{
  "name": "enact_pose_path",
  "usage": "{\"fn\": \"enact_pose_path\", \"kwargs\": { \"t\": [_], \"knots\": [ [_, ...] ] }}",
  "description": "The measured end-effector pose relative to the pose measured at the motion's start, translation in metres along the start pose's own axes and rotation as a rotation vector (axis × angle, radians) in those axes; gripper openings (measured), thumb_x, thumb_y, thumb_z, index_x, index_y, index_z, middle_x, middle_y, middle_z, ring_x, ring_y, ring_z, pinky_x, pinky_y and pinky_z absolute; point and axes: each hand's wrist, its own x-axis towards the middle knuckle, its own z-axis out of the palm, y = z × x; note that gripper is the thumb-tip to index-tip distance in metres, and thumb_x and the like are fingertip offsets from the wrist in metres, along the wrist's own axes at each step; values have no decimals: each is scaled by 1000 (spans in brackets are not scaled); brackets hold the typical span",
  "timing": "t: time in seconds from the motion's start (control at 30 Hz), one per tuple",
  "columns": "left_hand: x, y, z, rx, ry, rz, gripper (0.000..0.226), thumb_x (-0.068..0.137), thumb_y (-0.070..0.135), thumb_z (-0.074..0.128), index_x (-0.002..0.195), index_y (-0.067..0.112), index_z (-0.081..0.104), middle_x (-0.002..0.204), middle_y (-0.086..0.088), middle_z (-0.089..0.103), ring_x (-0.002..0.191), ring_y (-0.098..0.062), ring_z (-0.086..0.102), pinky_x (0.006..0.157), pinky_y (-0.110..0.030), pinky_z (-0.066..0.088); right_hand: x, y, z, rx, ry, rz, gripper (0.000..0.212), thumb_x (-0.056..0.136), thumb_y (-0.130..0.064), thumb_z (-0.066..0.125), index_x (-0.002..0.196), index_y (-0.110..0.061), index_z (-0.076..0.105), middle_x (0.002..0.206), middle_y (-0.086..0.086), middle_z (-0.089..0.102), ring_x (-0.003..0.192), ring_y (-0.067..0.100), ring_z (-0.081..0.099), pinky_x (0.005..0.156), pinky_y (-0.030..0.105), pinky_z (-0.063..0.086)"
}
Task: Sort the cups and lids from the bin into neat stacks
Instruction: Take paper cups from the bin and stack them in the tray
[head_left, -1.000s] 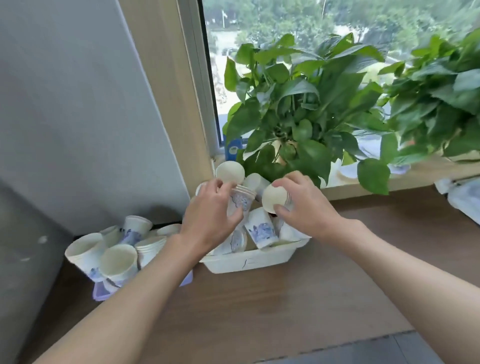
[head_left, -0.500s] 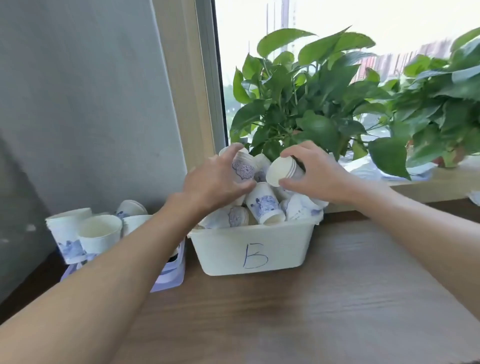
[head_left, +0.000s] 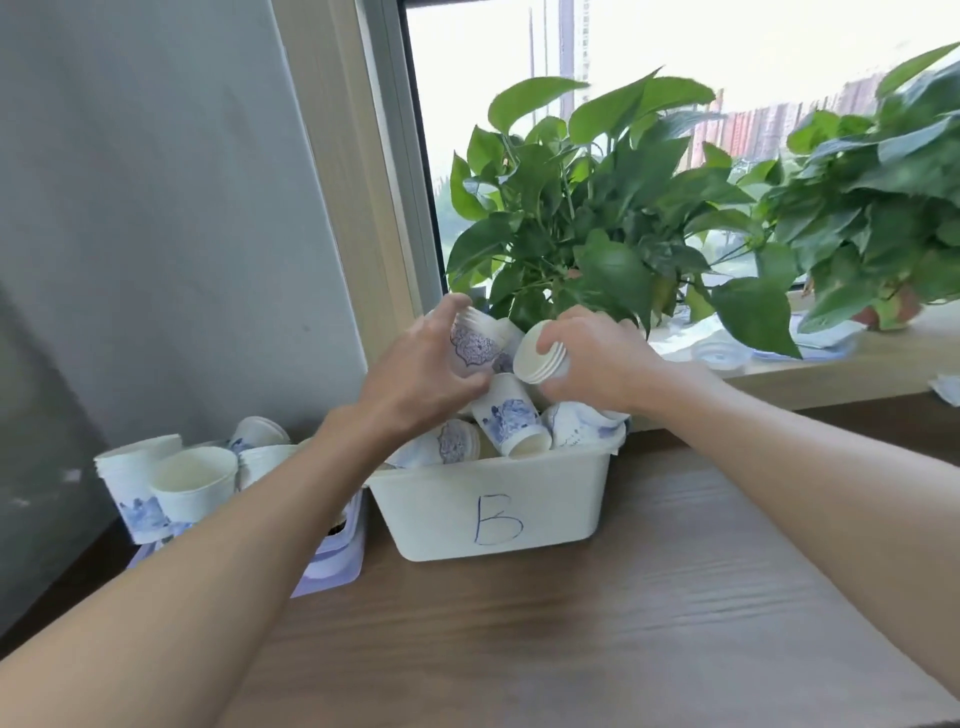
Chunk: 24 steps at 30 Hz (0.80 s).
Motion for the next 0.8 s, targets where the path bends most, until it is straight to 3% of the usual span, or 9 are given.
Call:
{"fn": "enact_pose_path", "kwargs": {
  "t": [0.1,0.4,0.53,0.7,0.8],
  "knots": [
    [-13,4,-14,52,4,-11,70,83,42,69,142,38,32,110,-3,59,93,-26,57,81,-42,52,-2,-5,-3,31,74,26,12,75,-27,63,84,-19,61,101,1,57,87,26,52,77,36,32],
    [-60,7,-42,-50,77,-30,70,80,38,71,138,43,32,93,-1,61,80,-23,63,73,-45,57,-22,-50,-51,326,272,-71,18,80,-31,69,78,-16,59,108,2,55,92,25,53,87,41,43],
    [-87,-2,-51,-104,86,-64,77,79,38,71,141,43,28,109,1,61,91,-23,61,81,-44,55,-34,-86,-58,523,309,-119,19,79,-29,74,80,-17,59,105,1,55,94,19,51,72,18,37],
    [-99,-33,-48,-193,131,-70,89,76,35,75,144,45,20,131,9,57,106,-20,63,88,-45,54,-28,-124,-39,705,276,-126,21,78,-28,75,82,-12,63,102,3,55,91,21,57,75,29,45],
    [-91,-50,-44,-186,142,-50,92,77,36,76,146,46,17,137,12,54,112,-19,61,91,-45,53,-14,-132,-22,746,259,-122,21,79,-31,75,76,-16,61,102,0,56,85,17,58,70,23,41]
  ]
}}
